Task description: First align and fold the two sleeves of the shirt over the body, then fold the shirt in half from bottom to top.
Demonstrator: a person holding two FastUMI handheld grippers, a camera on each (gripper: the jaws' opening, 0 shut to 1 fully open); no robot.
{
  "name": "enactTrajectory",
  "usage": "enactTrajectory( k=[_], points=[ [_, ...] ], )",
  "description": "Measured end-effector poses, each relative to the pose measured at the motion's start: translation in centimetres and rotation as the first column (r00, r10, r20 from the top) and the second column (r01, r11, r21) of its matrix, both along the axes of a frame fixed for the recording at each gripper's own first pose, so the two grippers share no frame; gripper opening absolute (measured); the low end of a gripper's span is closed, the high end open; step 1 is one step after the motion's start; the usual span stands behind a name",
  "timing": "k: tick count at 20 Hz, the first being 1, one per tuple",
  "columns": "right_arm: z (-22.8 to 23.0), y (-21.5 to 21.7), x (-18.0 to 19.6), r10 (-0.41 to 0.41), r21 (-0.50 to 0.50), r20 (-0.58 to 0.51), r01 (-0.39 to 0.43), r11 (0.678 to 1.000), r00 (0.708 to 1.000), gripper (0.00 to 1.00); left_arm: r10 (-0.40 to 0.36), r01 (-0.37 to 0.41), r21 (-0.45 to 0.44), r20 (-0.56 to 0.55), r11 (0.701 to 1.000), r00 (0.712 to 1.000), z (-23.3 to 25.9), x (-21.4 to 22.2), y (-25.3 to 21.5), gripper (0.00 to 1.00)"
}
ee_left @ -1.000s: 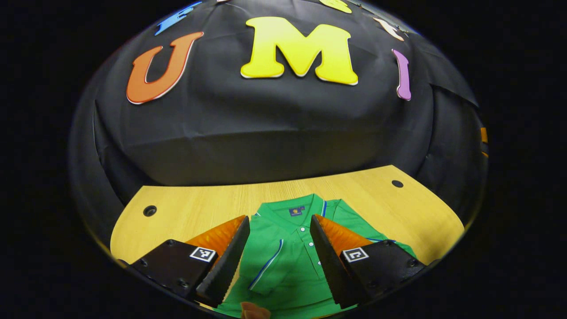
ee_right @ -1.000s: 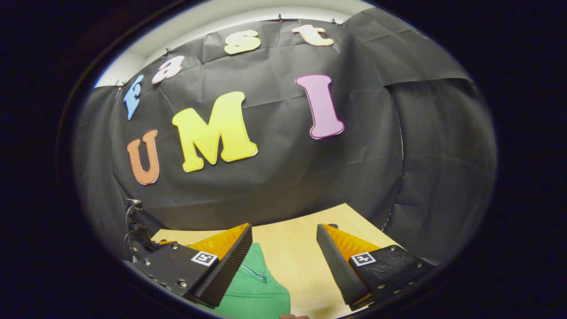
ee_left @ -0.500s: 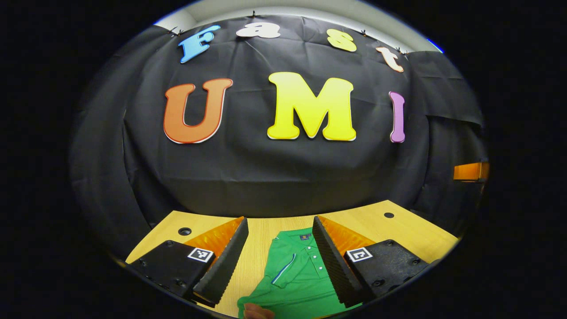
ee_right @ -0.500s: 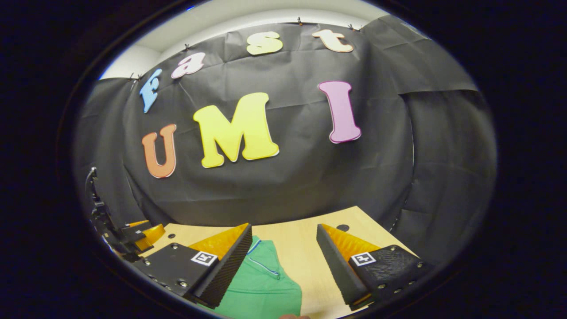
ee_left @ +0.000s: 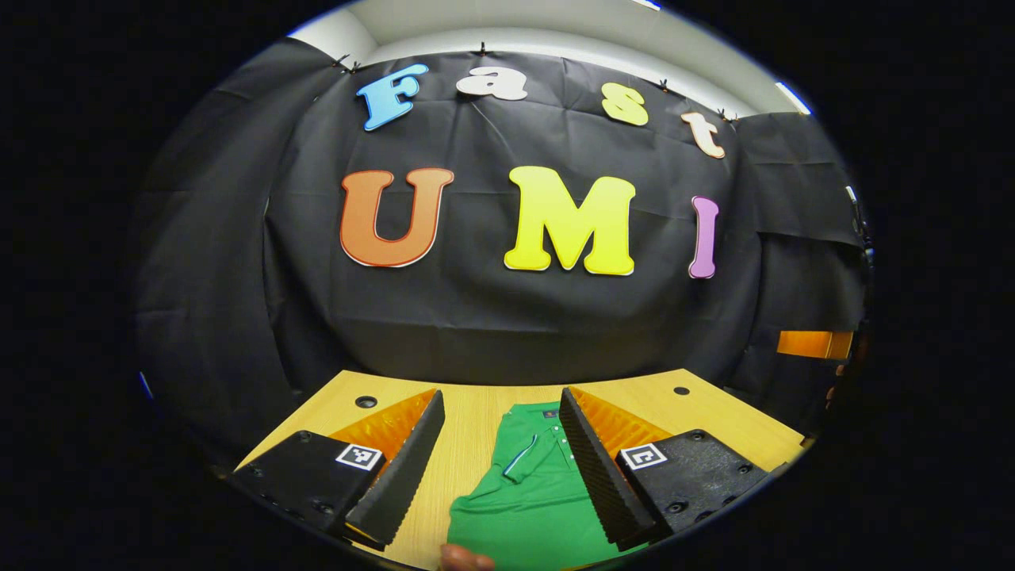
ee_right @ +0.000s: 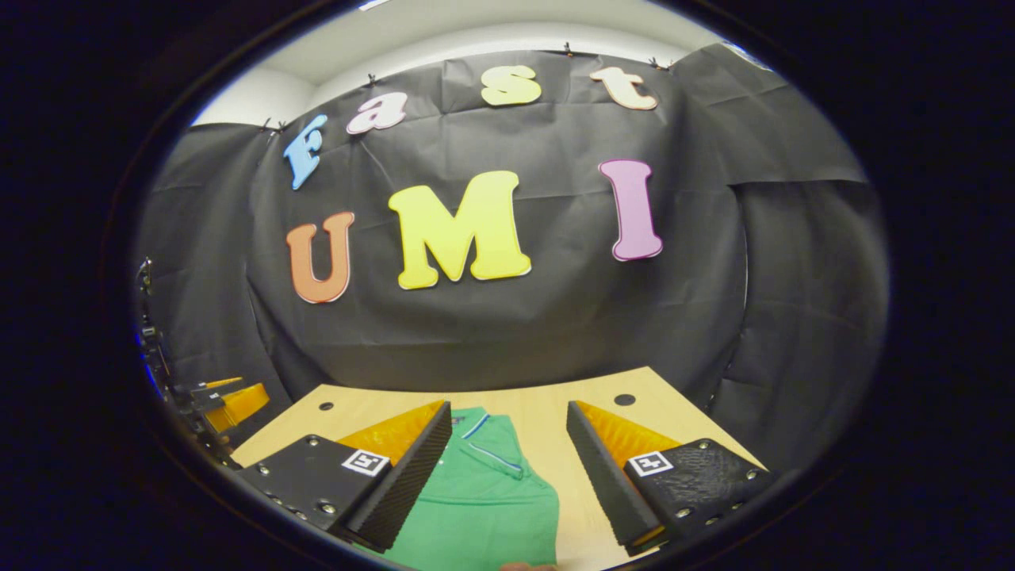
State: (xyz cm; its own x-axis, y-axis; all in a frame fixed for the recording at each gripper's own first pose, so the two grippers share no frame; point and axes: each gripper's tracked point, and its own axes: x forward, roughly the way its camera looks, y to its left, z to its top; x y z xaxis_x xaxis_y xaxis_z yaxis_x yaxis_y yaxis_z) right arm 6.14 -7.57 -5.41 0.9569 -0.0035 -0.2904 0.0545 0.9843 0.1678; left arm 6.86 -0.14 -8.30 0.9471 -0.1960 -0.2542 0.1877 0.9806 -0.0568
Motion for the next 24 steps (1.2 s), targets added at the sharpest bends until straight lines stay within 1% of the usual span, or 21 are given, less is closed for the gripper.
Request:
enactTrajectory(
  k=[2, 5, 8, 12, 19, 22, 24],
  points=[
    [-0.5, 0.6, -1.6, 0.003, -0.005, -0.012, -0.003, 1.000, 1.000, 0.94, 0.000, 0.000, 0.015, -0.014, 1.000, 1.000, -0.5, -1.9, 0.6, 0.93],
    [-1.8, 1.3, -3.9, 0.007, -0.017, -0.038, -0.007, 1.000, 0.999, 0.94, 0.020, -0.019, 0.016, -0.043, 1.000, 0.999, -1.6, -4.9, 1.7, 0.94],
    [-3.4, 1.9, -6.3, 0.008, -0.025, -0.073, -0.010, 1.000, 0.997, 0.94, 0.021, -0.018, 0.030, -0.108, 0.999, 0.994, -4.3, -8.2, 2.3, 0.93],
    [-6.2, 3.1, -9.0, 0.025, -0.034, -0.137, -0.030, 0.999, 0.990, 0.94, 0.022, -0.014, 0.044, -0.195, 0.999, 0.981, -7.5, -11.5, 2.9, 0.94],
    [-11.2, 3.8, -12.0, 0.033, -0.047, -0.241, -0.046, 0.998, 0.970, 0.94, 0.044, -0.031, 0.046, -0.326, 0.998, 0.944, -12.2, -14.7, 3.3, 0.94],
    [-14.2, 4.1, -13.1, 0.044, -0.052, -0.298, -0.062, 0.997, 0.954, 0.94, 0.055, -0.046, 0.034, -0.384, 0.998, 0.922, -14.6, -15.8, 3.2, 0.94],
    [-16.6, 4.1, -13.6, 0.045, -0.057, -0.347, -0.069, 0.996, 0.937, 0.94, 0.062, -0.051, 0.038, -0.427, 0.998, 0.902, -16.4, -16.5, 3.1, 0.94]
  ],
)
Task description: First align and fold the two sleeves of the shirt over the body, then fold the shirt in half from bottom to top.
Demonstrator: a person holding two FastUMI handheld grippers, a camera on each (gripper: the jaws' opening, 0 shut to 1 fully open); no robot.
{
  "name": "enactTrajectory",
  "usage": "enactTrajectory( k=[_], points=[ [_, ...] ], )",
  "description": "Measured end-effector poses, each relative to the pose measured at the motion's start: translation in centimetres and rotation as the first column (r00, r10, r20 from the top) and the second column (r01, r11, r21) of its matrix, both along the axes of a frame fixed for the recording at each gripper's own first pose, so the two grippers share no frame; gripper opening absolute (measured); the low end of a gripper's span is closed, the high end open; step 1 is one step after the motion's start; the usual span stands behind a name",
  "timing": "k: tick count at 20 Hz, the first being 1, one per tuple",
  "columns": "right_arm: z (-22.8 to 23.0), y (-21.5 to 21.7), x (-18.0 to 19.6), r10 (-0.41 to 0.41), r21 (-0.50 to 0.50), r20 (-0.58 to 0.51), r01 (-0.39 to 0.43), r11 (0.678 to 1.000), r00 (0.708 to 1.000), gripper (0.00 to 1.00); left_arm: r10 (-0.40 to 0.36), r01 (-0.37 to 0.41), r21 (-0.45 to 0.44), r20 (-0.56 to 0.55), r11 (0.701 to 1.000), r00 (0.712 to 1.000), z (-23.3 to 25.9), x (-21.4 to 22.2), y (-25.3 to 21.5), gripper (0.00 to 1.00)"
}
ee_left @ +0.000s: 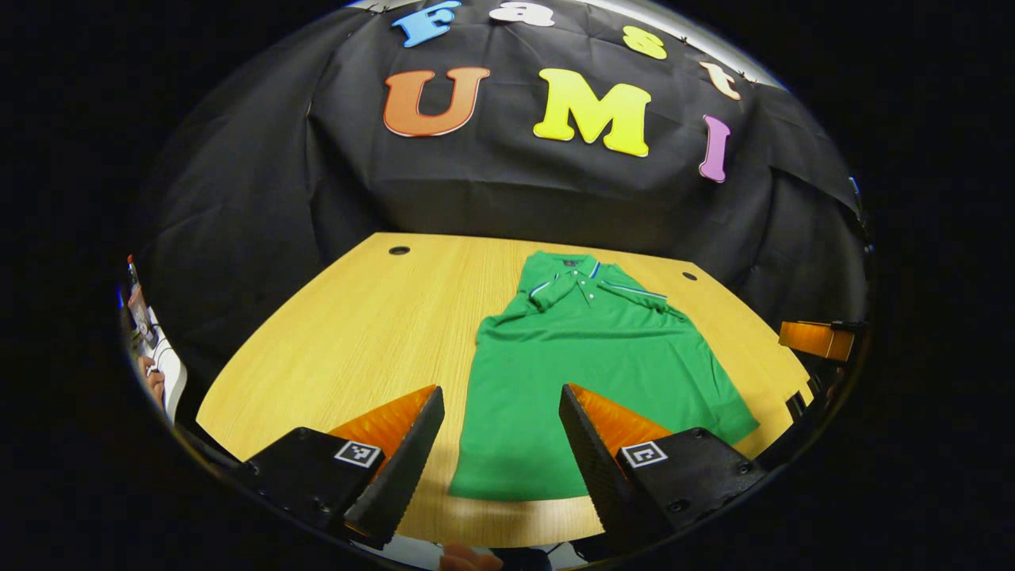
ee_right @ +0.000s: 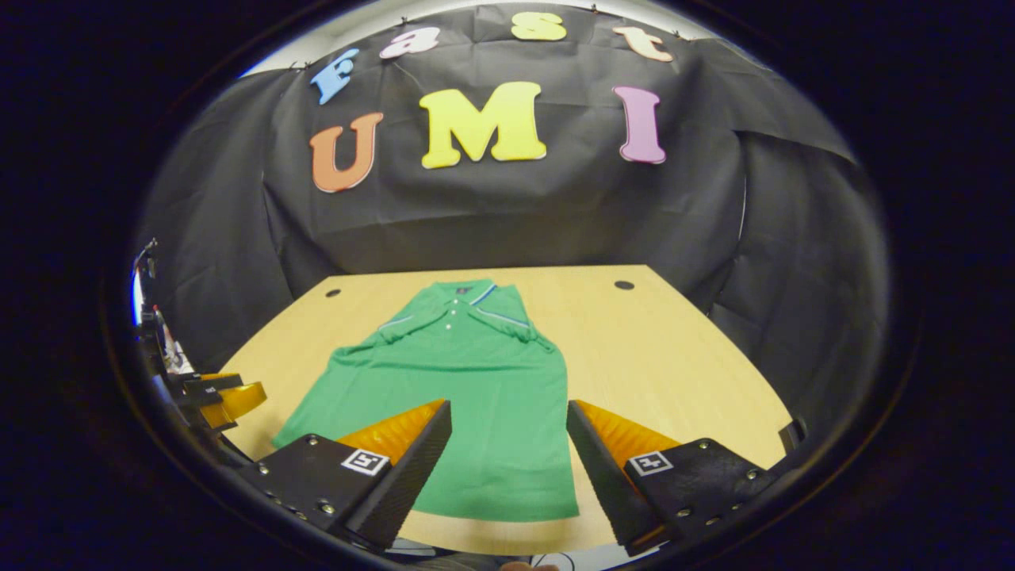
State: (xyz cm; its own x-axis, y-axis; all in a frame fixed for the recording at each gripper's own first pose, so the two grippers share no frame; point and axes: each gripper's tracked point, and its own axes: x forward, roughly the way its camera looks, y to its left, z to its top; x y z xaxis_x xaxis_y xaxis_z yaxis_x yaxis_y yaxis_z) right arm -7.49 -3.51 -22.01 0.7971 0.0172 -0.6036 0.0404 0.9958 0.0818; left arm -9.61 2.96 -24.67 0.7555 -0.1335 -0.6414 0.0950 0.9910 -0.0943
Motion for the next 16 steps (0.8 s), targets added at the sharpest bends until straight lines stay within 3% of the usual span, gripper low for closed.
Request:
enactTrajectory(
  k=[6, 16],
  points=[
    [-7.3, -0.5, -3.6, 0.011, -0.023, -0.176, -0.015, 1.000, 0.984, 0.94, -0.021, 0.025, 0.040, -0.114, 0.999, 0.993, -4.3, -2.8, -0.2, 0.94],
    [-12.1, -1.3, -6.7, -0.004, -0.052, -0.327, -0.013, 0.999, 0.945, 0.94, -0.031, 0.049, 0.080, -0.208, 0.996, 0.978, -7.3, -4.9, 0.0, 0.94]
  ],
)
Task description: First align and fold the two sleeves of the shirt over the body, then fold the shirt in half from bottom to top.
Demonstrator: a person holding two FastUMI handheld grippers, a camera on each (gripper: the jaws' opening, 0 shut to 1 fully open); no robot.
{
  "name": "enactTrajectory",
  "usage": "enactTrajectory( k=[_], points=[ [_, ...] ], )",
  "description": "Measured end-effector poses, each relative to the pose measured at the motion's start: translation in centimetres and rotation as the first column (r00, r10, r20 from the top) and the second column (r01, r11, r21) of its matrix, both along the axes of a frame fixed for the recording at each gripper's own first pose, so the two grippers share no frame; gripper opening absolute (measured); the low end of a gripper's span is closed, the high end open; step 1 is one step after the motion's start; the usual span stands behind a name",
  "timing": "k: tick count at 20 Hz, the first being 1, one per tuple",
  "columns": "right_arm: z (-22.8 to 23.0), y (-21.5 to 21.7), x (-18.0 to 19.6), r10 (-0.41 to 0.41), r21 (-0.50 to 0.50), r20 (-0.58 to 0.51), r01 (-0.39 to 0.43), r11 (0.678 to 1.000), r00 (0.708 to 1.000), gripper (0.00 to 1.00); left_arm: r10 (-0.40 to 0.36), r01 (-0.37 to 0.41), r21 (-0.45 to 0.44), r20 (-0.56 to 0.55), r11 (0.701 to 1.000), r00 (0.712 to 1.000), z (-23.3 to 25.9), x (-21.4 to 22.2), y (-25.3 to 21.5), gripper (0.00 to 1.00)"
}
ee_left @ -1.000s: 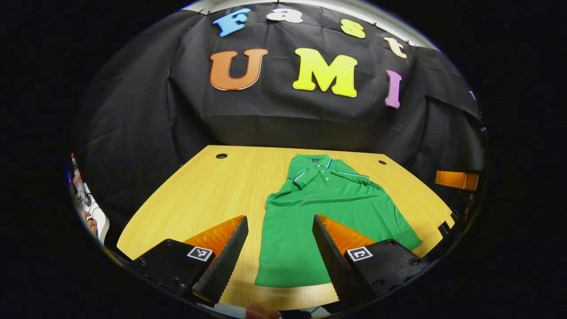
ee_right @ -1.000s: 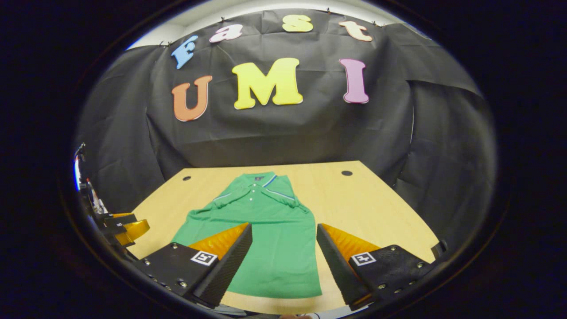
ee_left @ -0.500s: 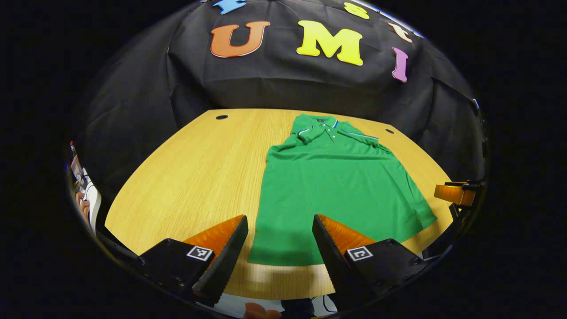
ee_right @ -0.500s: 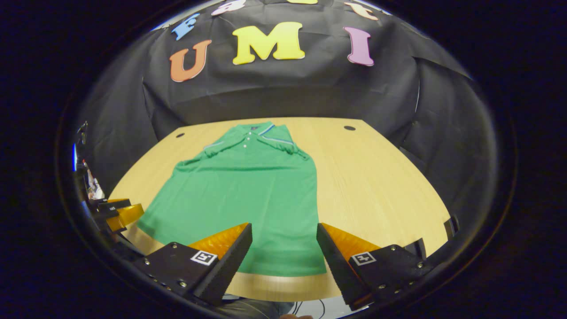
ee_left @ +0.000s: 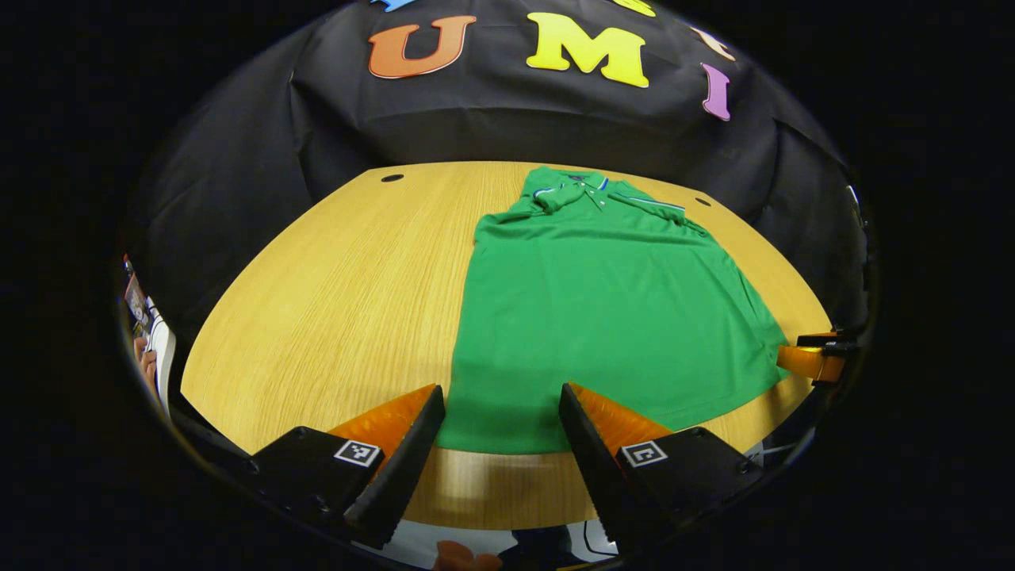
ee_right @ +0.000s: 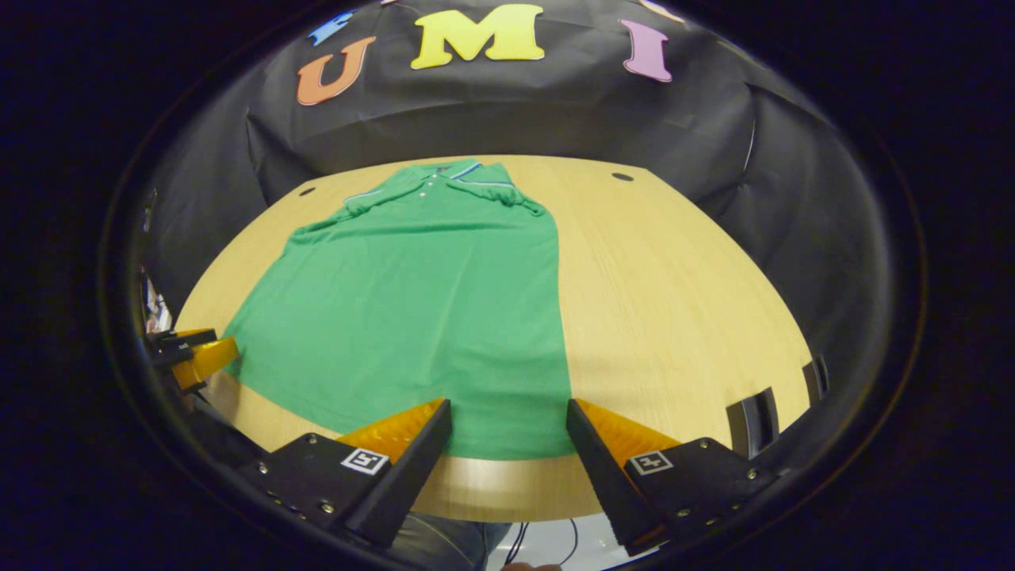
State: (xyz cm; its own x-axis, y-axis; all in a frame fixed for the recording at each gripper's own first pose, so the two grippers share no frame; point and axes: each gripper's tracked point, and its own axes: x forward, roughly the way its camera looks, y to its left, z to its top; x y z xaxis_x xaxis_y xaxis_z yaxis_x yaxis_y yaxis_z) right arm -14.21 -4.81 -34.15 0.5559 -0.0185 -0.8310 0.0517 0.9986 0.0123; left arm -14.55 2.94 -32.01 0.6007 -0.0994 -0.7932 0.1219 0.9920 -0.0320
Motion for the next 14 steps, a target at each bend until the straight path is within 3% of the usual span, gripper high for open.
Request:
enactTrajectory(
  k=[3, 8, 10, 11, 14],
  points=[
    [-0.3, 0.1, -0.3, 0.015, -0.006, -0.009, -0.015, 1.000, 1.000, 0.98, -0.011, 0.011, 0.018, 0.018, 1.000, 1.000, -0.1, 0.1, 0.1, 0.94],
    [-0.3, 0.2, -0.4, 0.008, 0.009, 0.018, -0.008, 1.000, 1.000, 0.98, 0.034, -0.036, 0.028, 0.068, 0.999, 0.997, 0.0, 0.1, 0.1, 0.95],
    [-0.2, 0.5, -0.3, -0.009, 0.014, 0.007, 0.009, 1.000, 1.000, 0.94, 0.021, -0.021, 0.013, 0.024, 1.000, 0.999, -0.2, -0.1, -0.4, 0.94],
    [-0.5, 0.9, -0.2, -0.008, 0.028, 0.001, 0.008, 1.000, 1.000, 0.73, 0.004, -0.004, -0.004, 0.008, 1.000, 1.000, -0.2, 0.1, -1.0, 0.86],
    [-0.3, 1.9, 0.2, -0.039, 0.055, -0.018, 0.040, 0.998, 0.999, 0.07, 0.054, -0.055, -0.045, -0.016, 0.997, 0.998, 0.0, 0.6, -1.0, 0.08]
  ],
)
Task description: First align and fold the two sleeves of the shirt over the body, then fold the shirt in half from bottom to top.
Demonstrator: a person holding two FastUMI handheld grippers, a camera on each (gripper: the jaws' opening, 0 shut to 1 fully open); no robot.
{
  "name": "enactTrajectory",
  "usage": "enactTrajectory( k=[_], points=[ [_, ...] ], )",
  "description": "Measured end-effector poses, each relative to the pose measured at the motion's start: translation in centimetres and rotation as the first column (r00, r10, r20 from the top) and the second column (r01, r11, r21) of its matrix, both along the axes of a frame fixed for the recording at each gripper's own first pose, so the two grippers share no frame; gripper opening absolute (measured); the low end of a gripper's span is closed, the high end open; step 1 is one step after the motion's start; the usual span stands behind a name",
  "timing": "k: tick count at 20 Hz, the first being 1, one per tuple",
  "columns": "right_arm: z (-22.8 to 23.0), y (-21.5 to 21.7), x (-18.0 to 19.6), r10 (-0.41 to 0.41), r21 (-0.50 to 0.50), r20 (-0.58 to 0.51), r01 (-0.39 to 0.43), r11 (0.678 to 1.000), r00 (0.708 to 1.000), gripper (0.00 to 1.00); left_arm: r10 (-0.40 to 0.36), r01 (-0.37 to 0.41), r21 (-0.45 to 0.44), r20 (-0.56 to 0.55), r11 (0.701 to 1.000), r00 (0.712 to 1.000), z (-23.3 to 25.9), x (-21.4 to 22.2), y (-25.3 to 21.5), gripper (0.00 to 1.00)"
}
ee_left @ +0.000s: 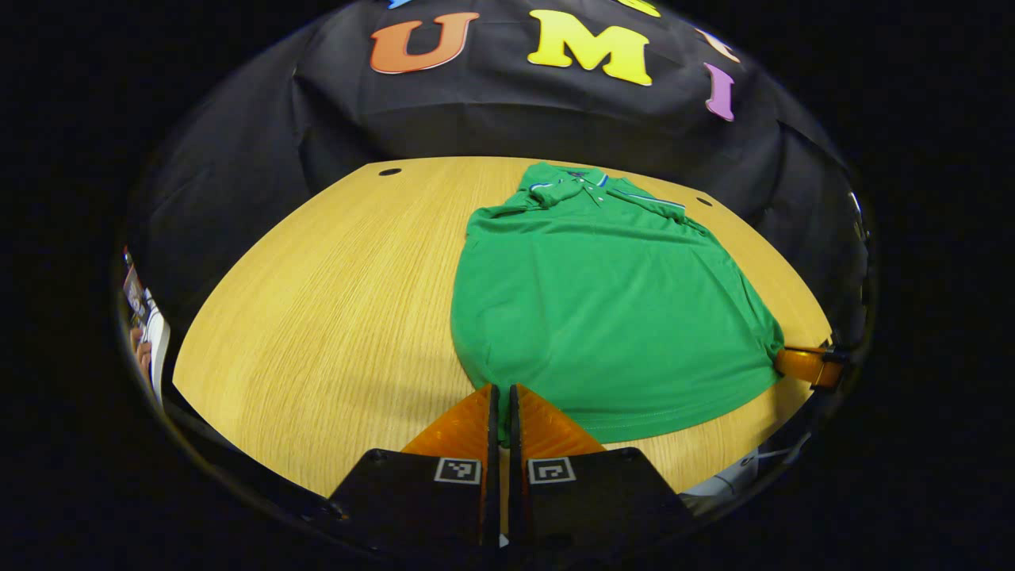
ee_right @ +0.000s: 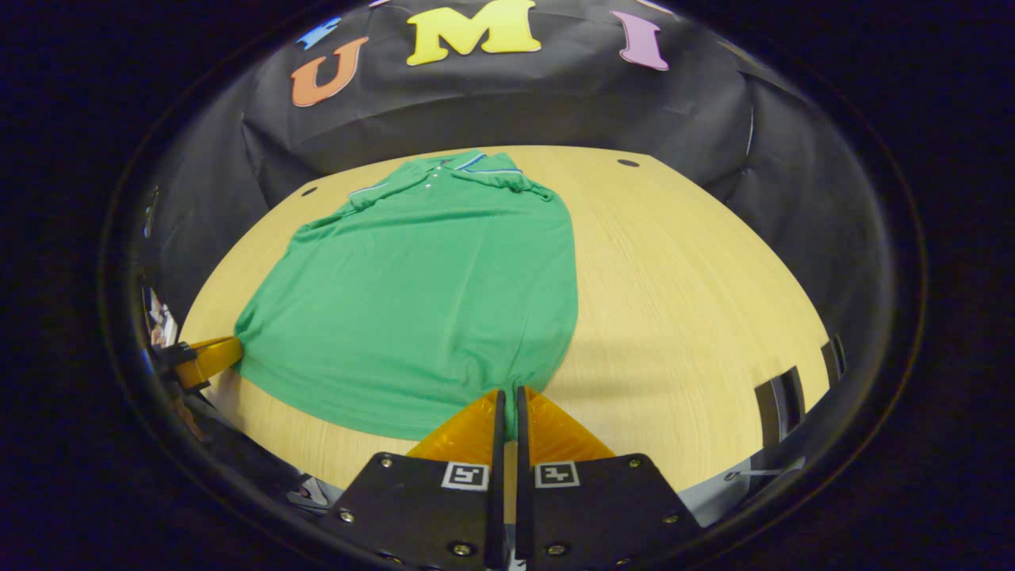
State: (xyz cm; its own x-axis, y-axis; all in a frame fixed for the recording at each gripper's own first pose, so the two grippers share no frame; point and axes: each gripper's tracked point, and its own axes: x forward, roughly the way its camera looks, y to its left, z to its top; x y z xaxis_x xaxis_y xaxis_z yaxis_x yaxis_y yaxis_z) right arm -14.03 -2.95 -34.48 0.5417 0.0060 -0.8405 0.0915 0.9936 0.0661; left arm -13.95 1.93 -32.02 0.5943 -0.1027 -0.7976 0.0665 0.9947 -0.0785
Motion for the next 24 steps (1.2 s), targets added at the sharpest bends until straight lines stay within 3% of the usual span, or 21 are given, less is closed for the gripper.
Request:
enactTrajectory(
  k=[1, 9, 24],
  points=[
    [0.2, 0.1, 0.1, 0.001, 0.007, -0.002, -0.001, 1.000, 1.000, 0.07, 0.004, -0.004, -0.005, -0.010, 1.000, 1.000, 0.0, 0.0, -0.1, 0.04],
    [2.3, 0.3, 1.8, -0.020, 0.044, 0.036, 0.018, 0.999, 0.999, 0.01, 0.004, -0.005, -0.039, -0.024, 0.999, 1.000, 1.3, 0.5, -0.1, 0.03],
    [9.8, 0.7, 8.4, -0.021, 0.086, 0.216, 0.002, 0.996, 0.976, 0.01, 0.018, -0.009, -0.075, 0.130, 0.997, 0.991, 8.3, 6.8, -0.6, 0.03]
  ],
)
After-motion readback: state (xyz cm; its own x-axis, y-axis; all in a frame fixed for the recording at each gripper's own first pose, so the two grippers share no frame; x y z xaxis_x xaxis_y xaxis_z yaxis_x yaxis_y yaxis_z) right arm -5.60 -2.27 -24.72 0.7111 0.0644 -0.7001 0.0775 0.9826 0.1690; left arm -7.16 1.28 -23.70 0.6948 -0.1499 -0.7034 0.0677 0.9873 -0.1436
